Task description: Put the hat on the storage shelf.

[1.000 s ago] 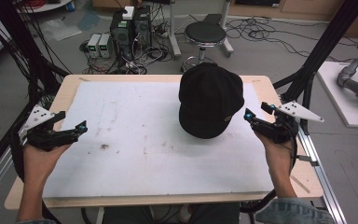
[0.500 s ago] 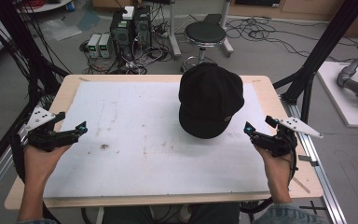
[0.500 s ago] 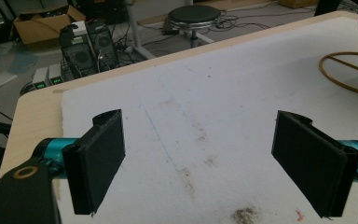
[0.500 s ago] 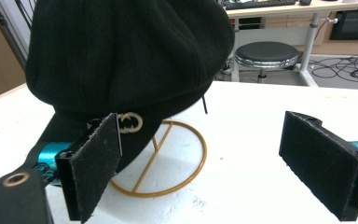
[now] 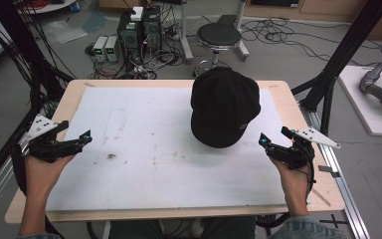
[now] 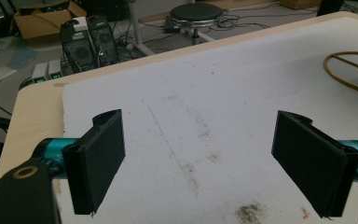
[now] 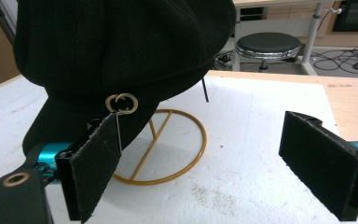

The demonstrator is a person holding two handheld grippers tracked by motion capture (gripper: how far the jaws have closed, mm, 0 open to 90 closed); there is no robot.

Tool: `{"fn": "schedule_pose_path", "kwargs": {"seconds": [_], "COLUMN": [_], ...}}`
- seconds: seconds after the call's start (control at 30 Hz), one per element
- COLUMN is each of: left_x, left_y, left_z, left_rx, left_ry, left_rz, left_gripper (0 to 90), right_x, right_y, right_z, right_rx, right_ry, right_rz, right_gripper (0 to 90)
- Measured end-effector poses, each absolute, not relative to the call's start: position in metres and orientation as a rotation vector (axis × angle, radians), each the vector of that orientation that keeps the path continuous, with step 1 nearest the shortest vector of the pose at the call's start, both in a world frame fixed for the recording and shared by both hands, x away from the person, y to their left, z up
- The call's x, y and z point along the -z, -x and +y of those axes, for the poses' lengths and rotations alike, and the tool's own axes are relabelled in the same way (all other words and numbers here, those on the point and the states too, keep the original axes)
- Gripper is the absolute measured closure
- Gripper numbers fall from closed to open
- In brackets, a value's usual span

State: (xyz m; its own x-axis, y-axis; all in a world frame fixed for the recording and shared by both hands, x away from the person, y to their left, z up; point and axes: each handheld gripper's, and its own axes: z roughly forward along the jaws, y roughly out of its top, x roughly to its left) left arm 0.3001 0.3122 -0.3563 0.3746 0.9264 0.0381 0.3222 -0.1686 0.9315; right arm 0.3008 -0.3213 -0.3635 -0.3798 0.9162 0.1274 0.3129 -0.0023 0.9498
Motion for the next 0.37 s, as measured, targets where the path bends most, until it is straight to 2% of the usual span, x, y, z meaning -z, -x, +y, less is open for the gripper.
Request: {"fn": "schedule_pose_path", "kwargs": {"seconds": [0.37], "left_x": [0.3562], "left_y": [-0.3003], "left_z": [0.3114], "left_rx": [-0.806], "left_ry": [-1.698], "left_rz": [1.114], "left_gripper": [17.5], "right_x": [0.3641], "right_y": [-0.3007], "right_z": [-0.3207], "right_rx": [-1.395], "right_ry": [-1.275], "right_rz": [1.726], "right_gripper": [12.7]}}
